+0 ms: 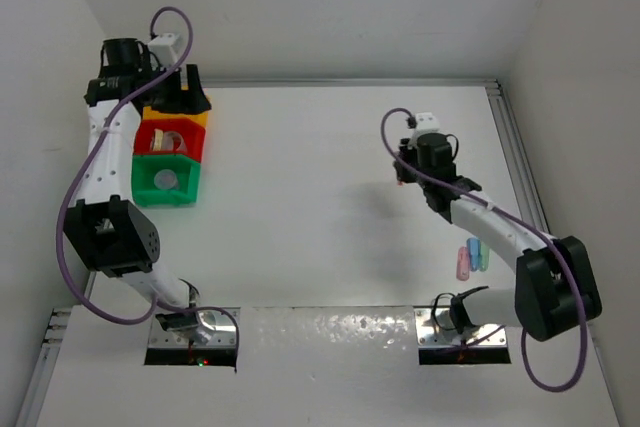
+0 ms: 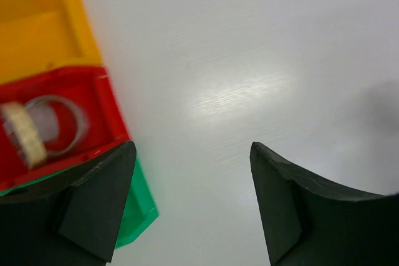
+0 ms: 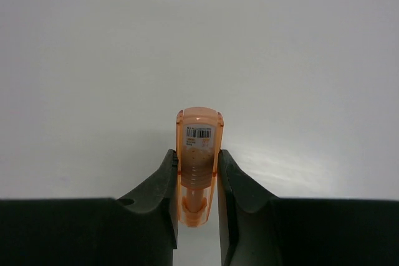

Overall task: Sort the stationery into containers
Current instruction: Pick up the stationery from the center of the board, then place the stationery in the storage box.

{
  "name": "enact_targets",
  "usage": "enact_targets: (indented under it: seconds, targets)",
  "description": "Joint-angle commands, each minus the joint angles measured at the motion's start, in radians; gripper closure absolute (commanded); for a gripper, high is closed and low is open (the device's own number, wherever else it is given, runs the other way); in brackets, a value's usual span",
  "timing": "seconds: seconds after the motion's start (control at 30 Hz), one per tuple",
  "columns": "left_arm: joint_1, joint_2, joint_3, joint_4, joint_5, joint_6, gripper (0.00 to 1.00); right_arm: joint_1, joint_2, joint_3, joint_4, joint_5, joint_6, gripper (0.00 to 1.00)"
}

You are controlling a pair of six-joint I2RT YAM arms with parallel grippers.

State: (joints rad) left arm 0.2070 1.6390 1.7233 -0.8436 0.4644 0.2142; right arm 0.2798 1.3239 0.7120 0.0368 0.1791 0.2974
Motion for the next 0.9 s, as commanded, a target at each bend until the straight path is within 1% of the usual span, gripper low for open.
enact_targets:
  seconds: [0.0, 0.03, 0.07, 0.1, 0.13, 0.17, 0.2, 0.27, 0.3, 0.37, 0.4, 0.5, 0.6, 0.73, 0.77, 0.87]
  targets:
    - [-0.111, 0.004, 0.062, -0.029, 0.163, 0.036, 0.29, 0.162, -0.002, 0.018, 0.317, -0.125, -0.099, 1.00]
    - [-0.135, 0.004, 0.070, -0.031, 0.178, 0.036, 0.29, 0.197, 0.012, 0.030, 0.360, -0.135, -0.109, 1.00]
    - [-0.153, 0.004, 0.073, -0.026, 0.195, 0.018, 0.28, 0.273, 0.047, 0.050, 0.405, -0.144, -0.134, 1.00]
    - [-0.190, 0.004, 0.073, -0.023, 0.235, 0.007, 0.28, 0.307, 0.067, 0.058, 0.449, -0.156, -0.151, 1.00]
    - [-0.196, 0.002, 0.071, -0.025, 0.255, -0.002, 0.28, 0.340, 0.087, 0.081, 0.527, -0.156, -0.165, 1.00]
    - [-0.234, -0.002, 0.068, -0.023, 0.269, -0.016, 0.28, 0.390, 0.130, 0.095, 0.557, -0.159, -0.187, 1.00]
    - [-0.266, -0.008, 0.058, -0.022, 0.287, -0.019, 0.27, 0.412, 0.149, 0.110, 0.602, -0.156, -0.191, 1.00]
    - [-0.319, -0.034, 0.023, -0.005, 0.277, -0.035, 0.26, 0.450, 0.201, 0.159, 0.623, -0.159, -0.199, 1.00]
    - [-0.336, -0.047, 0.022, -0.002, 0.270, -0.036, 0.25, 0.463, 0.215, 0.177, 0.624, -0.156, -0.201, 1.00]
    - [-0.376, -0.085, -0.030, 0.015, 0.238, -0.035, 0.24, 0.489, 0.236, 0.214, 0.627, -0.144, -0.210, 1.00]
    - [-0.415, -0.097, -0.074, 0.020, 0.209, -0.032, 0.24, 0.495, 0.256, 0.224, 0.630, -0.142, -0.214, 1.00]
    - [-0.477, -0.120, -0.131, 0.047, 0.172, -0.044, 0.23, 0.518, 0.276, 0.250, 0.632, -0.121, -0.219, 1.00]
    - [-0.504, -0.125, -0.192, 0.090, 0.125, -0.091, 0.24, 0.535, 0.281, 0.259, 0.641, -0.113, -0.219, 1.00]
    - [-0.515, -0.113, -0.191, 0.121, 0.059, -0.125, 0.29, 0.553, 0.279, 0.262, 0.640, -0.101, -0.222, 1.00]
    - [-0.521, -0.110, -0.191, 0.127, 0.040, -0.130, 0.32, 0.555, 0.279, 0.261, 0.641, -0.095, -0.222, 1.00]
    - [-0.528, -0.108, -0.194, 0.139, 0.017, -0.141, 0.37, 0.562, 0.276, 0.259, 0.638, -0.093, -0.224, 1.00]
